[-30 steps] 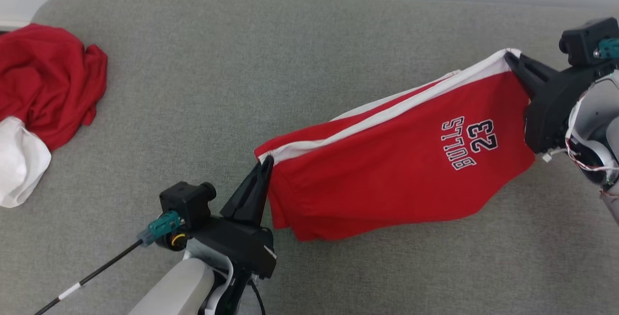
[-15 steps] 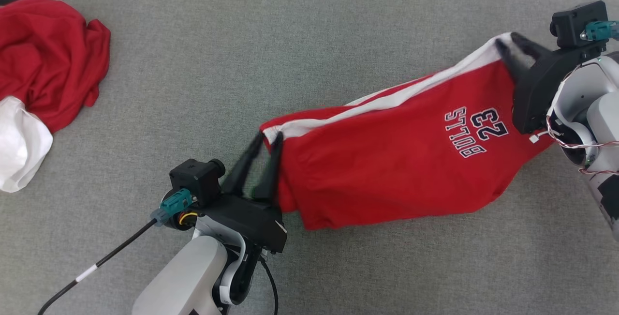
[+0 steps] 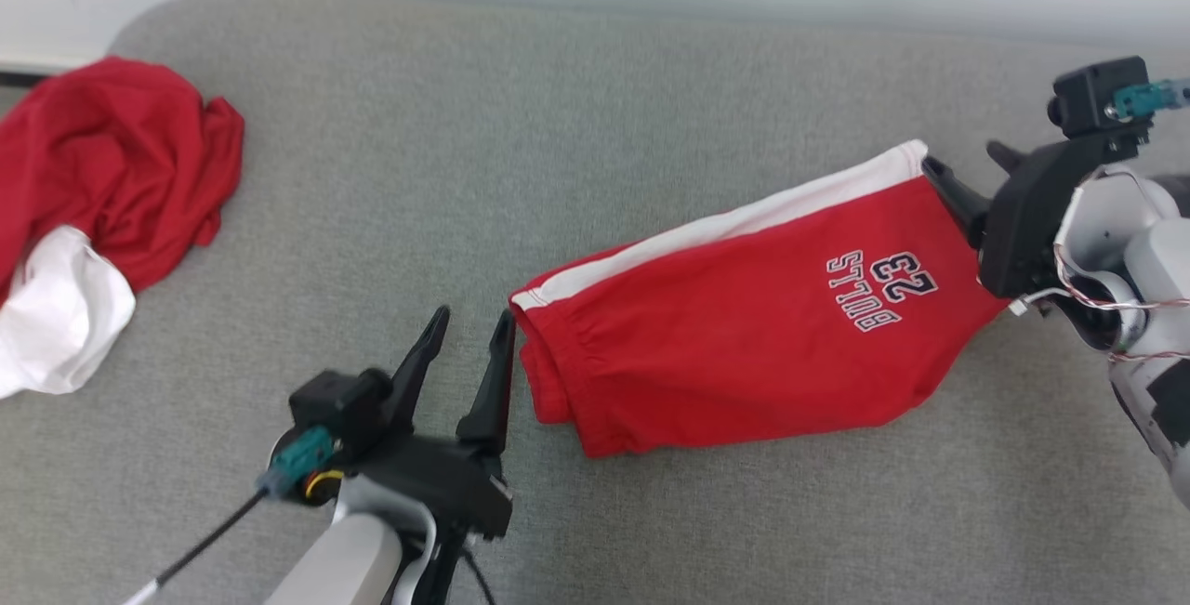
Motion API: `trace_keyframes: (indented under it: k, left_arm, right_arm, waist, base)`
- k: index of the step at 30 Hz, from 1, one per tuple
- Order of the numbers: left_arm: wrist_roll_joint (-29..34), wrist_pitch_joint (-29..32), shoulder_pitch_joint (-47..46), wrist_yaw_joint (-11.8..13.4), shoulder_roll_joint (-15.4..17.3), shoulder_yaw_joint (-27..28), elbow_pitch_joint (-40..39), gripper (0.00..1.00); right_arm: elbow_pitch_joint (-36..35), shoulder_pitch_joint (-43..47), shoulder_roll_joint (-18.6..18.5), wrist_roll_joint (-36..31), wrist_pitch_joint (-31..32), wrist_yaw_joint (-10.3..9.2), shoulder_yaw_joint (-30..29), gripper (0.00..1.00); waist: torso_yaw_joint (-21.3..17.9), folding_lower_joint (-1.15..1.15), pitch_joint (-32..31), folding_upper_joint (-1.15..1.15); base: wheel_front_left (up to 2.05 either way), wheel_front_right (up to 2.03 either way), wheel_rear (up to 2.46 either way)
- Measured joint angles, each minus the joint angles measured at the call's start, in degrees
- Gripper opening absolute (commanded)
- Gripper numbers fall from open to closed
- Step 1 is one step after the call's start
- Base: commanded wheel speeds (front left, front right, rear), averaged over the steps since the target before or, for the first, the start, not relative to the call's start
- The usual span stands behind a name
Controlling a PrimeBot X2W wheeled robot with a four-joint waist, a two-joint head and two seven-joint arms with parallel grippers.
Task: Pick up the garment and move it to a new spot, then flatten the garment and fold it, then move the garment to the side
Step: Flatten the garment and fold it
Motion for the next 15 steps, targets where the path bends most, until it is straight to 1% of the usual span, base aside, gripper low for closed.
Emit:
trace_keyframes:
  k: [1,6,9,15]
  left_arm:
    - [1.05,-0.01,1.08,0.40,0.09,0.76,-0.63,1.00]
    - [6.49,-0.01,6.94,0.37,1.01,4.10,-4.37,1.00]
    - [10.43,0.00,10.40,0.46,1.41,6.70,-7.14,1.00]
    - [17.97,-0.01,16.00,0.96,0.66,11.73,-11.40,1.00]
  right_arm:
    - [0.32,0.42,-0.22,0.48,0.56,0.00,-0.36,1.00]
    - [1.71,2.87,-1.35,1.88,2.29,0.00,-2.37,1.00]
    - [3.03,4.06,-2.31,2.24,2.67,0.00,-3.93,1.00]
    - [6.17,6.26,-2.80,1.92,3.14,0.00,-7.42,1.00]
  waist:
    - [0.01,0.00,-0.66,0.00]
    - [0.55,-0.01,-3.66,0.00]
    - [1.55,-0.01,-4.54,-0.01]
    - [4.19,-0.01,-4.56,-0.01]
  base:
    - [0.00,0.00,0.00]
    - [0.00,0.00,0.00]
    - [0.00,0.00,0.00]
    - [0.00,0.00,0.00]
